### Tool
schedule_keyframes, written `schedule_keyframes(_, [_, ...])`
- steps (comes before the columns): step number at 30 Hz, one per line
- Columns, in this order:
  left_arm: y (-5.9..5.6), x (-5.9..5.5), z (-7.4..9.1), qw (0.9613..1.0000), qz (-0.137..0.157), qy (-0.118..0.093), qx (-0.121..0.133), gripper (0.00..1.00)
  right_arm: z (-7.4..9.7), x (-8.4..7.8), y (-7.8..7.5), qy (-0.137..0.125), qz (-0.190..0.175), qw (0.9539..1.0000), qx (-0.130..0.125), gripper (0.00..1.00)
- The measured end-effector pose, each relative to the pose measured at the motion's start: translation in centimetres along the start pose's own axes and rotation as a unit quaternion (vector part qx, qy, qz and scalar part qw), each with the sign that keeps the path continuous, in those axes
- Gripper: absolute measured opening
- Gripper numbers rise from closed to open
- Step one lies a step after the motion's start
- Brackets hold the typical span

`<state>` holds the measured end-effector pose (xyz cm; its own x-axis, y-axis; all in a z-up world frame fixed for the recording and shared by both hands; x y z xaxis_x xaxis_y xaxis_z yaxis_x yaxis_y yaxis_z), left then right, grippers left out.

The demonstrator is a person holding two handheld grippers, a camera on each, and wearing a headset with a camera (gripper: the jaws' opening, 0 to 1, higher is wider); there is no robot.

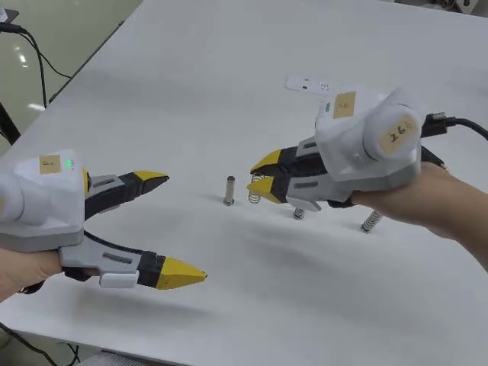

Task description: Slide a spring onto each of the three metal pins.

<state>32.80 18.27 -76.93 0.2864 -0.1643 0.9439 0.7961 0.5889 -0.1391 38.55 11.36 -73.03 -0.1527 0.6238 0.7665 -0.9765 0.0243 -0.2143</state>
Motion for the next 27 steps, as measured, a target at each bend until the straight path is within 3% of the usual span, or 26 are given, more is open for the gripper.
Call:
schedule_keyframes(11, [-0.3,-0.7,0.0,1.0,0.0,0.005,-0.001,0.98,-1.5,1.5,-2.3,-0.024,-0.028,0.9991,-0.022,0.07])
schedule_keyframes(18, [-0.2,-0.4,-0.1,1.0,-0.001,0.001,-0.001,0.98,-2.4,2.1,-3.1,-0.035,-0.057,0.9975,-0.023,0.07])
schedule_keyframes(21, [-0.3,-0.4,-0.1,1.0,-0.001,0.002,-0.001,0.98,-3.1,1.9,-3.8,-0.031,-0.064,0.9973,-0.02,0.07])
schedule_keyframes(27, [-0.2,-0.6,0.1,1.0,0.001,0.004,0.002,0.97,-3.7,0.7,-3.4,-0.016,-0.073,0.997,-0.018,0.07])
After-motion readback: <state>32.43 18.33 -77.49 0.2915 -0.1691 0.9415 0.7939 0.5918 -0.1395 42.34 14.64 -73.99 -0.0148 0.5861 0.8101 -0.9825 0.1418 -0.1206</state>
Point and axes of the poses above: the centre of the closed fingertips' face, and the gripper's own axes: z roughly backward along the fingers, y roughly to its left, x roughly out of its top, the point moved 2 cm from there along z, roughly backward along the fingers
